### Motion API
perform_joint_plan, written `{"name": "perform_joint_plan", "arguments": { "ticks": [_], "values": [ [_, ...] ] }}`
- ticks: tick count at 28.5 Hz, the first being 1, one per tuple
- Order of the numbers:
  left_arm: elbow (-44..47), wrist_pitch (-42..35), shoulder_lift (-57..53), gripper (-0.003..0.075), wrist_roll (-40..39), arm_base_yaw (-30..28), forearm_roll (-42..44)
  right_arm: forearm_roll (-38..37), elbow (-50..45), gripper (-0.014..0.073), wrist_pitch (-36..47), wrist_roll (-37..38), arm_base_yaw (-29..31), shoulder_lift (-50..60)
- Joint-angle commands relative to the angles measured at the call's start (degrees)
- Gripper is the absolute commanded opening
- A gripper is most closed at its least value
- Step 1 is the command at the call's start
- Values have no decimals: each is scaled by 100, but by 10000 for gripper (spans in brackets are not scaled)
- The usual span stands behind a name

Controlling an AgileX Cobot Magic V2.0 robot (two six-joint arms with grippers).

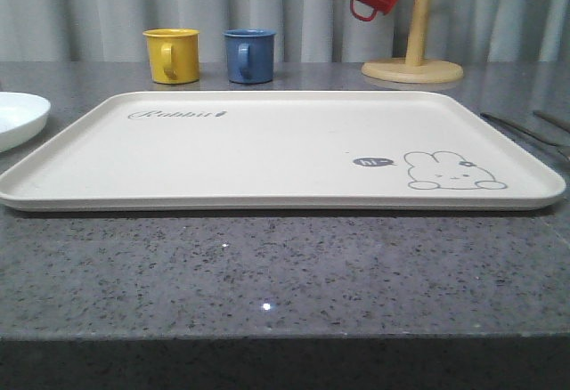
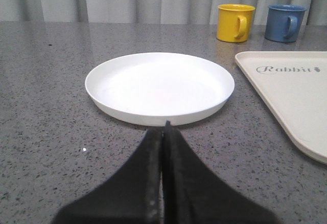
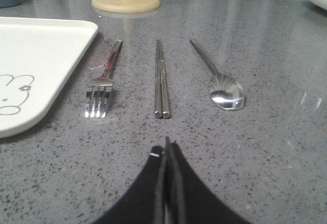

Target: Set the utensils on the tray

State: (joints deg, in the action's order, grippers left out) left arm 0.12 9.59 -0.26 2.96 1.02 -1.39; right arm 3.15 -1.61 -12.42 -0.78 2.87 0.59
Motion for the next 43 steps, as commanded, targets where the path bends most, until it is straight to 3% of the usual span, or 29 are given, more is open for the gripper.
{"name": "perform_joint_plan", "arguments": {
  "ticks": [1,24,28,32,35,37,40,43],
  "values": [
    [15,-500,-126,-18,-37,-12,1,-8,75,-69,451,-50,21,107],
    [15,-512,-126,-18,-37,-12,1,-8,75,-69,456,-50,21,107],
    [15,-810,-126,-18,-37,-12,1,12,75,-69,492,-50,21,107],
    [15,-1644,-126,-18,-37,-12,1,45,115,-69,988,-50,21,107],
    [-58,-2761,-126,-18,-37,-12,1,45,403,-69,1242,-50,21,107],
    [-243,-3019,-116,-18,-37,-12,1,45,765,-69,1242,-50,21,107],
    [-778,-2800,55,-18,-37,-12,184,45,1508,-69,862,-50,21,-19],
    [-1426,-2043,479,-18,-37,-12,772,45,2246,-69,83,-50,21,-470]
  ]
}}
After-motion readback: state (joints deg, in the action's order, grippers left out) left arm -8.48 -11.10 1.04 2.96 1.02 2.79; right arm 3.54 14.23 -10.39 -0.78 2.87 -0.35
